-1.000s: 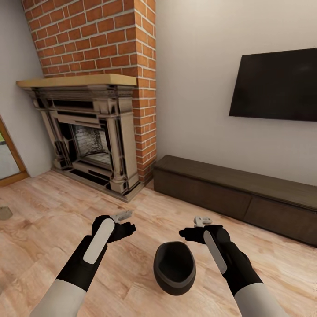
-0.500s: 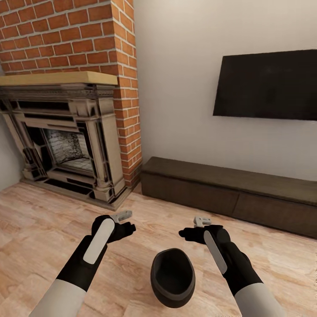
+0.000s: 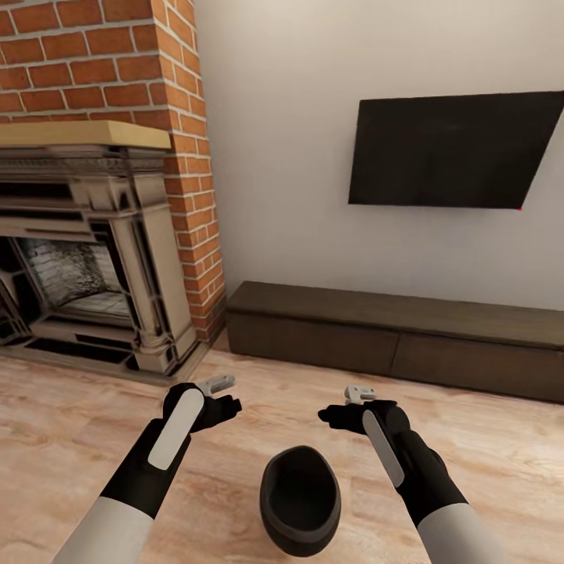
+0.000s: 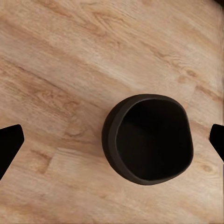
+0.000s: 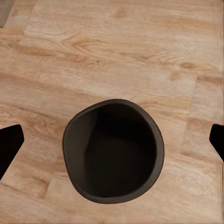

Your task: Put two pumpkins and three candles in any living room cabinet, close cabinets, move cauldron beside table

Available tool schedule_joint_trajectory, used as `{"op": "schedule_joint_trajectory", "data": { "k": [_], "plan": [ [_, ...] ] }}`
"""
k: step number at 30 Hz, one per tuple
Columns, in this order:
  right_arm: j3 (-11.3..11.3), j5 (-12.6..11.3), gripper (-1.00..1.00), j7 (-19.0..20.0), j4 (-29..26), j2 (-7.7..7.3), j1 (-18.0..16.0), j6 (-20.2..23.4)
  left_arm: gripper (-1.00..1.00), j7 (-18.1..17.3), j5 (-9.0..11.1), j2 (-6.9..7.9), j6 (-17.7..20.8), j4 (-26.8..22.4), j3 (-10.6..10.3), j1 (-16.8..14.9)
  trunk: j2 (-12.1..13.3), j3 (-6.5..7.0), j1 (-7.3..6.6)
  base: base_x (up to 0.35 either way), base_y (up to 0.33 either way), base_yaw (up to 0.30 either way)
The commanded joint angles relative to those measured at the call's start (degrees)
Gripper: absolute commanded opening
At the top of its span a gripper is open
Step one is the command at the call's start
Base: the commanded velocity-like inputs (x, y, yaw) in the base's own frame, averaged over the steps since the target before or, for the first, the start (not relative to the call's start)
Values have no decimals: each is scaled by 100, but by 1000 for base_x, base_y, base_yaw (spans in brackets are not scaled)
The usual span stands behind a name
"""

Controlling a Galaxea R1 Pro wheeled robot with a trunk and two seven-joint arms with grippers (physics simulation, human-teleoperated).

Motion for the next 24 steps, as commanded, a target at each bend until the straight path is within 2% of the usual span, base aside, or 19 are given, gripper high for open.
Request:
{"op": "schedule_joint_trajectory", "data": {
  "k": [1,9,13,24],
  "plan": [
    [9,-59,100,-59,-4,0,-6,15,100,60,55,1,7,-8,-2,-3,-3,-8,0,122,12,-287],
    [15,-45,100,-59,-38,-2,-4,7,100,64,32,9,5,-8,-8,2,-3,-32,0,251,-46,-254],
    [31,-1,100,-60,-97,-11,-4,-31,100,61,36,5,6,-8,-10,3,-3,-35,0,180,-39,-49],
    [29,48,100,-64,-109,-9,-3,-32,100,65,43,2,7,-8,-11,3,-3,-36,0,41,-3,-4]
  ]
}}
